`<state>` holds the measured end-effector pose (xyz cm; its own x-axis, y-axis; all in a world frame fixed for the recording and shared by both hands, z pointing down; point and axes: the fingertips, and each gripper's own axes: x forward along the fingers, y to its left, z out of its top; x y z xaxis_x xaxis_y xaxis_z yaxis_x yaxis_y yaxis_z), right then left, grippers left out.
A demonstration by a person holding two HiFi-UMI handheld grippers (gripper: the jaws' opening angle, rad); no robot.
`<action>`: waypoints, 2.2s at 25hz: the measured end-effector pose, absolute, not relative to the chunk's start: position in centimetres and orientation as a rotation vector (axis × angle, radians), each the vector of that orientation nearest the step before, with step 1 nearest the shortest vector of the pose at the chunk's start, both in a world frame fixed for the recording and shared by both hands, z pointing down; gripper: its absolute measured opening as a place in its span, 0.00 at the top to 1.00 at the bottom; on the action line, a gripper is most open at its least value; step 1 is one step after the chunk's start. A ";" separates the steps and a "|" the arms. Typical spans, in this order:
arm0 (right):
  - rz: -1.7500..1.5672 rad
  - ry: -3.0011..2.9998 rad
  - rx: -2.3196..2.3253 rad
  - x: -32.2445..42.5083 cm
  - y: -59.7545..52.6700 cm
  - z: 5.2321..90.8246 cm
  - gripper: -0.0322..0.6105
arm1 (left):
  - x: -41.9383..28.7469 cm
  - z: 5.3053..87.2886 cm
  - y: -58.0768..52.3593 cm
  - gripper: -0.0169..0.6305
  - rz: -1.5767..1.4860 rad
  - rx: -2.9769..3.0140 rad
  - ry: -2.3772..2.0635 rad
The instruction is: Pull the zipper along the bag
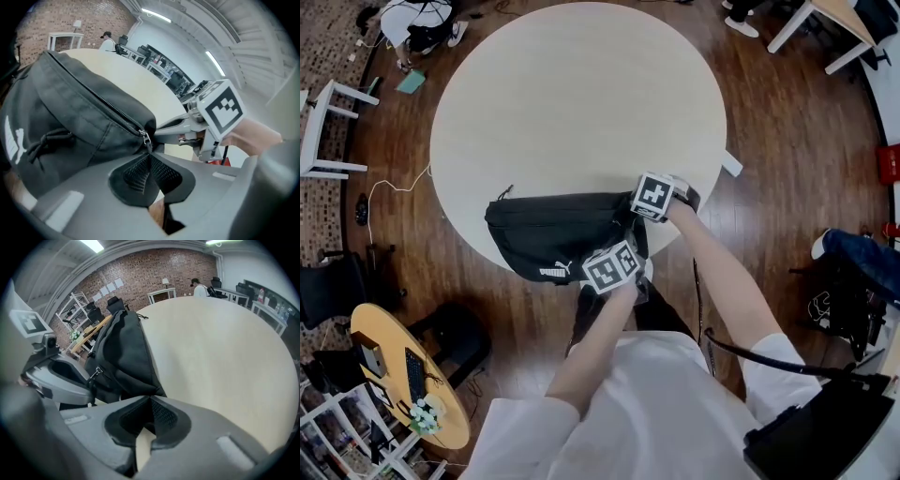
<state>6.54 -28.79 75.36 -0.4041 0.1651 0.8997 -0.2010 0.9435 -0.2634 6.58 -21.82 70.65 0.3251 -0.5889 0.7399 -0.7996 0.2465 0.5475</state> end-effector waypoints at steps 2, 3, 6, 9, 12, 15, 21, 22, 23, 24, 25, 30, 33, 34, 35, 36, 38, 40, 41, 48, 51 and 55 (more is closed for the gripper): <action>0.393 -1.937 0.037 6.6 -28.7 75.5 0.96 | 6.1 69.2 -21.3 0.94 0.239 1.500 -1.349; 0.390 -1.933 0.042 6.6 -28.6 75.5 0.96 | 5.6 68.7 -21.1 0.94 0.245 1.524 -1.346; 0.384 -1.925 0.057 6.6 -28.6 75.6 0.96 | 3.1 67.5 -20.9 0.94 0.247 1.577 -1.319; 0.386 -1.913 0.075 6.8 -28.7 75.7 0.96 | 0.2 66.3 -20.8 0.94 0.250 1.633 -1.291; 0.390 -1.900 0.092 6.7 -28.7 75.8 0.96 | -3.4 65.3 -20.6 0.94 0.281 1.683 -1.295; 0.396 -1.879 0.109 6.8 -28.7 75.8 0.96 | -7.4 64.5 -20.2 0.94 0.336 1.728 -1.316; 0.408 -1.837 0.156 7.1 -28.6 75.9 0.96 | -16.0 64.0 -19.9 0.94 0.407 1.765 -1.355; 0.411 -1.827 0.163 7.1 -28.6 75.9 0.96 | -17.5 64.1 -19.9 0.94 0.420 1.770 -1.360; 0.414 -1.815 0.170 7.2 -28.6 75.9 0.96 | -18.9 64.1 -20.0 0.94 0.431 1.773 -1.366; 0.418 -1.804 0.176 7.3 -28.6 76.0 0.96 | -20.4 64.3 -20.0 0.94 0.439 1.772 -1.372; 0.421 -1.795 0.183 7.3 -28.6 76.0 0.96 | -21.8 64.5 -20.1 0.94 0.444 1.768 -1.382; 0.428 -1.760 0.226 7.3 -28.7 76.3 0.96 | -29.9 65.6 -21.1 0.94 0.455 1.725 -1.467; 0.448 -1.746 0.266 7.5 -28.5 76.3 0.96 | -33.2 67.0 -21.8 0.94 0.466 1.708 -1.469; 0.454 -1.742 0.277 7.6 -28.5 76.3 0.96 | -33.9 67.7 -22.1 0.94 0.477 1.707 -1.464; 0.457 -1.736 0.284 7.7 -28.6 76.3 0.96 | -34.5 68.4 -22.4 0.94 0.493 1.707 -1.462; 0.457 -1.729 0.288 7.7 -28.6 76.3 0.96 | -35.1 69.1 -22.7 0.94 0.512 1.708 -1.463; 0.446 -1.721 0.298 7.7 -28.6 76.3 0.96 | -35.9 70.4 -23.3 0.93 0.558 1.715 -1.463; 0.432 -1.720 0.325 7.6 -28.6 76.2 0.96 | -36.3 71.6 -23.9 0.93 0.628 1.734 -1.454; 0.428 -1.722 0.343 7.6 -28.7 76.2 0.96 | -36.5 72.2 -24.1 0.93 0.669 1.744 -1.448; 0.369 -1.767 0.426 5.9 -28.9 75.9 0.96 | -36.5 74.5 -24.5 0.93 0.736 1.771 -1.427; 0.335 -1.766 0.505 6.4 -29.1 76.0 0.96 | -35.5 74.4 -24.0 0.93 0.733 1.785 -1.404; 0.300 -1.770 0.629 6.7 -29.2 75.4 0.96 | -34.9 73.2 -23.0 0.92 0.682 1.823 -1.386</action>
